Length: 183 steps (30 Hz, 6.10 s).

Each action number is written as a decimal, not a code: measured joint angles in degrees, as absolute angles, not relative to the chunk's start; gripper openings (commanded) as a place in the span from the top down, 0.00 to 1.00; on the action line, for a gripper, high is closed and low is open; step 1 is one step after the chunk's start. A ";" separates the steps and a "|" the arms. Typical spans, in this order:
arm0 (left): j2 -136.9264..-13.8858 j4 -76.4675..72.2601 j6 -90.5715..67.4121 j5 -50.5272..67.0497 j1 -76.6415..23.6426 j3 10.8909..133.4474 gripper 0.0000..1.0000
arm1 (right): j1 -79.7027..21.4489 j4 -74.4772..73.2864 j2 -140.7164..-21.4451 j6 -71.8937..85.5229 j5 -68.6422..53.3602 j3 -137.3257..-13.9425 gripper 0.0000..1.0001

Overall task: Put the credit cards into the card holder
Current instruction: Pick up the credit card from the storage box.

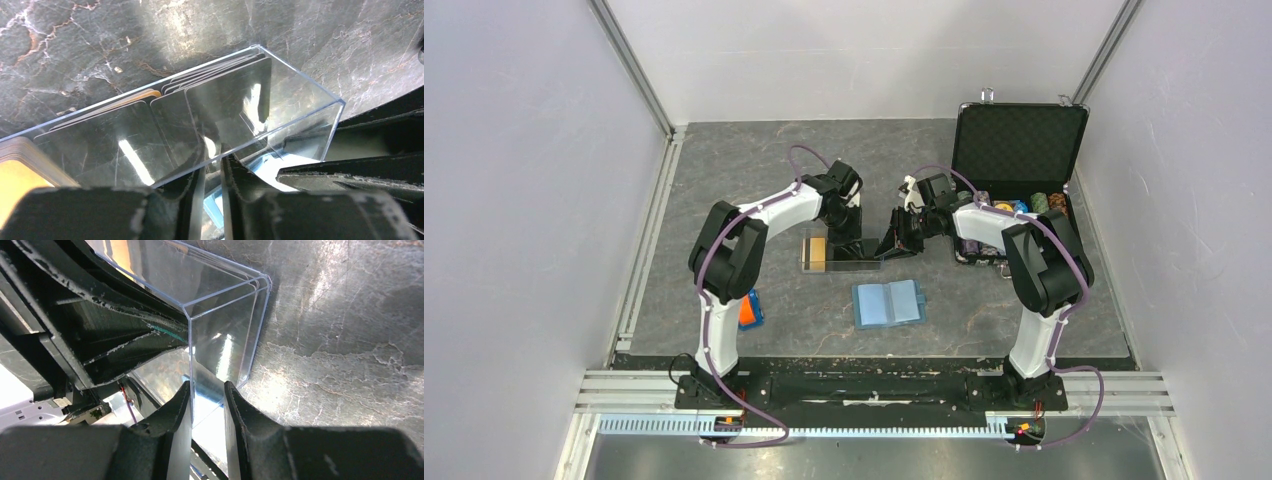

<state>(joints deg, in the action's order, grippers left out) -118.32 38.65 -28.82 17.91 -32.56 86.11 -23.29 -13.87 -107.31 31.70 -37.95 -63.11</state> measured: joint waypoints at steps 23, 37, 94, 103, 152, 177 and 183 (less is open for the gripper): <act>-118.56 39.27 -28.84 18.46 -32.77 88.71 0.98 | -23.14 -14.13 -107.28 31.68 -38.76 -62.85 0.89; -118.52 43.92 -27.92 15.42 -33.21 91.72 0.64 | -23.49 -14.46 -107.28 31.46 -39.18 -62.85 0.87; -122.69 53.19 -26.26 10.37 -36.21 98.26 0.63 | -23.53 -15.51 -106.96 31.27 -39.29 -62.85 0.87; -122.43 52.12 -26.30 10.61 -36.23 94.32 0.76 | -23.64 -15.55 -106.80 31.24 -38.98 -62.83 0.86; -122.32 51.29 -26.28 12.51 -36.51 97.89 0.75 | -23.53 -15.94 -106.54 31.22 -39.44 -62.37 0.78; -122.23 51.72 -26.28 11.53 -36.84 94.67 0.82 | -23.64 -14.00 -105.69 31.99 -41.82 -61.04 0.54; -122.26 51.68 -26.28 11.70 -36.67 94.67 0.89 | -23.64 -12.14 -104.44 33.08 -43.72 -59.77 0.42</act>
